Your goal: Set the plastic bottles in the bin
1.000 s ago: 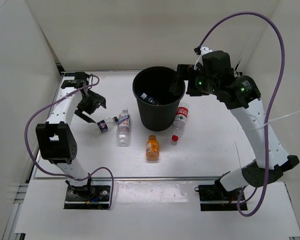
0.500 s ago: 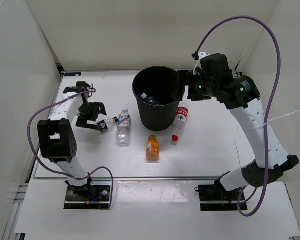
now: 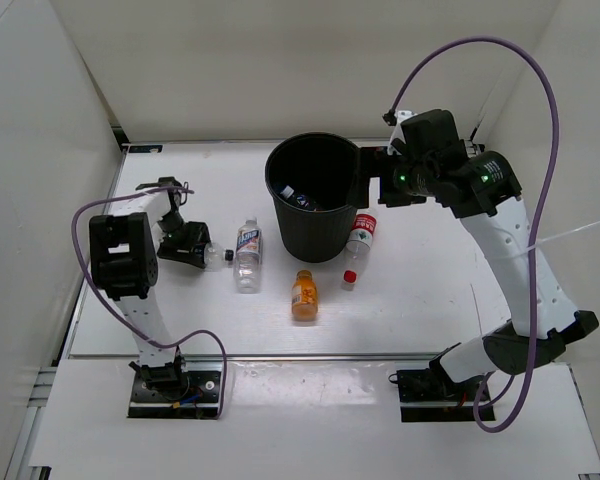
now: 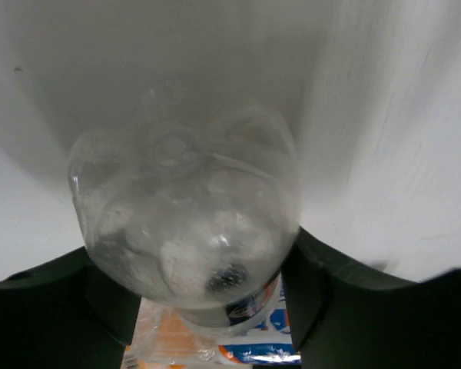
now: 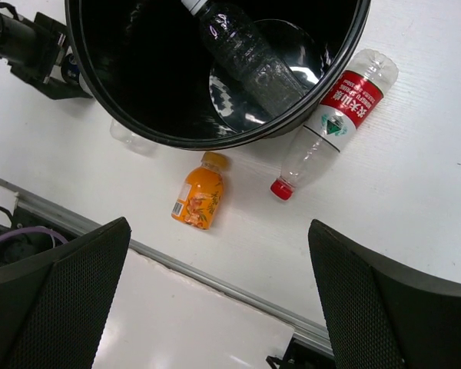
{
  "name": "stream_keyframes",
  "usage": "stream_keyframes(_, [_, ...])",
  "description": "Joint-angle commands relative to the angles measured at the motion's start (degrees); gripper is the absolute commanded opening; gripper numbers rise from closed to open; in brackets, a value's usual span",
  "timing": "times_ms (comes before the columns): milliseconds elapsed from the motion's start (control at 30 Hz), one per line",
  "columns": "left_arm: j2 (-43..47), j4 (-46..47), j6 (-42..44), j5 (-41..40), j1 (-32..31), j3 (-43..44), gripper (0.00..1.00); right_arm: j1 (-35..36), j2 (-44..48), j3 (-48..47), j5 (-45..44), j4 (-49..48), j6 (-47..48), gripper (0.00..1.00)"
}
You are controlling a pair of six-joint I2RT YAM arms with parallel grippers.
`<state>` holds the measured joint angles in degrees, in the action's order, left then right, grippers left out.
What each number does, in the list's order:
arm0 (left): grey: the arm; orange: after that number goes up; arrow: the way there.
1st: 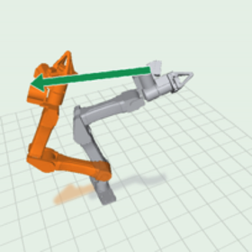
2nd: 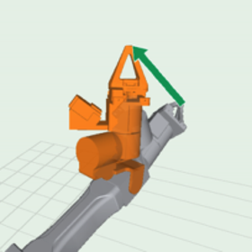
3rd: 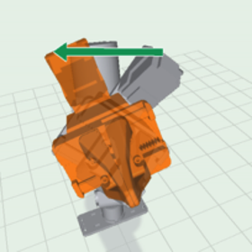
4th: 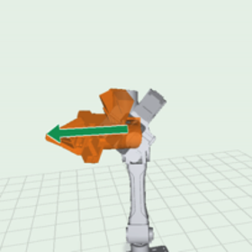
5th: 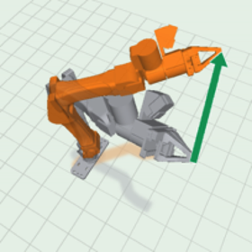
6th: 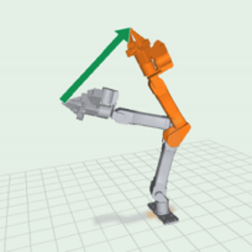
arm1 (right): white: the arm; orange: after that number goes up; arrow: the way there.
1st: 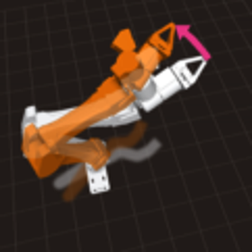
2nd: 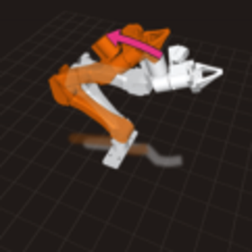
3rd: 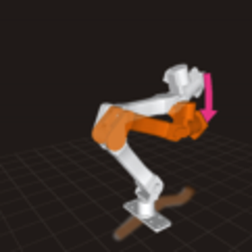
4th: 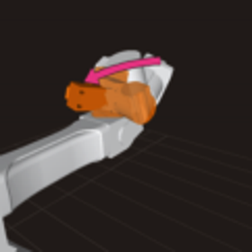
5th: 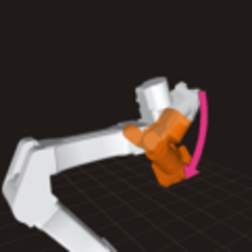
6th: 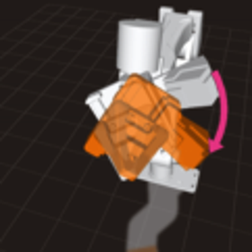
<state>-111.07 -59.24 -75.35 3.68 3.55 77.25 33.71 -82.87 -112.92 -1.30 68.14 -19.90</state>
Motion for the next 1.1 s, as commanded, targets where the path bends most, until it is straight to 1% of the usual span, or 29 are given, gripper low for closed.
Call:
stream_keyframes(0, [0.1, 4.1, 4.1, 1.9, 0.8, -0.4, 0.68, -0.7, 1.4, 0.2, 0.8, 0.7, 1.5, 1.00])
stream_keyframes(67, [0.1, 3.6, 5.6, 2.5, 2.3, -1.0, 0.56, -1.3, 1.4, 0.2, 0.8, 0.7, 1.5, 1.00])
stream_keyframes(100, [0.9, 3.1, 6.2, 3.0, 2.3, -1.0, 0.53, -1.3, 1.4, 0.2, 0.8, 0.7, 1.5, 1.00])
stream_keyframes(133, [3.3, 2.6, 6.2, 3.0, 3.3, -0.3, 0.45, -1.3, 1.9, 0.8, 0.8, 0.7, 0.9, 1.00])
stream_keyframes(200, [8.4, 1.0, 6.2, 3.6, 4.6, 1.5, 0.39, -1.9, 1.9, 2.1, 0.8, 0.2, 0.4, 1.00])
stream_keyframes(267, [11.4, -0.1, 6.2, 3.6, 4.6, 6.7, 0.31, -1.9, 3.2, 3.8, 0.8, -0.8, -0.1, 1.00])
stream_keyframes(300, [12.4, -0.1, 7.4, 3.6, 4.6, 9.4, 0.22, -1.9, 3.8, 6.4, 0.8, -1.4, -0.9, 1.00])
stream_keyframes(333, [13.1, -0.6, 8.2, 3.6, 3.5, 16.4, 0.21, -2.4, 4.9, 7.8, 0.8, -3.0, -0.9, 1.00])
stream_keyframes(367, [13.1, -0.6, 9.2, 2.4, 2.4, 20.8, 0.21, -2.4, 5.4, 9.3, 1.5, -3.8, -1.9, 1.00])
stream_keyframes(433, [12.0, -1.4, 12.3, -0.9, -1.9, 30.0, 0.20, -3.0, 6.5, 13.0, 2.6, -5.7, -3.6, 1.00])
stream_keyframes(467, [12.0, -0.4, 13.9, -1.6, -3.7, 37.3, 0.20, -3.5, 7.4, 13.9, 3.1, -6.3, -4.2, 1.00])
stream_keyframes(500, [11.3, 1.3, 17.4, -2.4, -5.6, 39.6, 0.20, -4.2, 7.4, 15.0, 3.1, -6.8, -4.2, 1.00])
stream_keyframes(533, [11.3, 7.2, 19.6, -2.5, -9.9, 40.6, 0.20, -4.2, 8.1, 16.0, 3.9, -7.3, -5.1, 1.00])
stream_keyframes(600, [10.7, 12.6, 23.9, -0.7, -13.7, 40.6, 0.20, -5.8, 8.8, 18.7, 4.6, -8.9, -6.1, 1.00])
stream_keyframes(633, [9.7, 14.0, 25.0, 0.2, -17.0, 40.6, 0.20, -6.4, 9.3, 19.4, 4.6, -9.4, -6.9, 1.00])
stream_keyframes(667, [6.6, 14.6, 26.6, 1.8, -18.6, 42.3, 0.20, -7.8, 9.8, 19.9, 4.6, -10.2, -7.4, 1.00])
stream_keyframes(700, [4.9, 14.0, 28.0, 2.4, -20.1, 46.4, 0.20, -8.6, 9.8, 19.9, 5.3, -10.2, -8.0, 1.00])
stream_keyframes(733, [3.4, 14.0, 31.1, 2.9, -23.3, 48.1, 0.20, -9.8, 10.4, 20.7, 6.0, -11.1, -8.0, 1.00])
stream_keyframes(767, [1.3, 14.0, 33.0, 2.9, -24.9, 49.5, 0.20, -9.8, 10.4, 20.7, 6.0, -11.6, -8.0, 1.00])
stream_keyframes(800, [0.5, 14.0, 34.6, 2.9, -26.5, 51.1, 0.21, -10.7, 10.9, 20.7, 6.0, -11.6, -8.6, 1.00])
stream_keyframes(833, [0.0, 14.0, 38.2, 2.0, -29.4, 51.1, 0.23, -11.2, 10.9, 20.7, 6.6, -11.6, -8.6, 1.00])
stream_keyframes(900, [-0.5, 14.0, 40.3, 0.4, -31.4, 51.2, 0.26, -12.2, 10.9, 20.7, 7.2, -12.2, -8.6, 1.00])
stream_keyframes(933, [-0.6, 14.0, 40.3, 0.4, -31.9, 51.2, 0.32, -13.1, 11.4, 21.2, 7.2, -12.2, -8.6, 1.00])
stream_keyframes(967, [-0.6, 12.9, 40.3, -0.2, -32.5, 51.2, 0.44, -13.9, 11.4, 22.1, 7.2, -12.2, -8.6, 1.00])
stream_keyframes(1000, [0.2, 12.1, 40.3, -3.6, -32.6, 51.2, 0.79, -14.5, 11.4, 22.8, 7.2, -12.9, -9.3, 1.00])
stream_keyframes(1033, [1.0, 11.2, 40.3, -5.6, -33.3, 51.2, 1.00, -15.5, 11.4, 23.6, 7.2, -12.9, -9.3, 1.00])
stream_keyframes(1067, [1.9, 9.9, 40.3, -6.9, -33.3, 51.2, 1.00, -16.0, 11.4, 24.8, 7.2, -13.7, -10.6, 1.00])
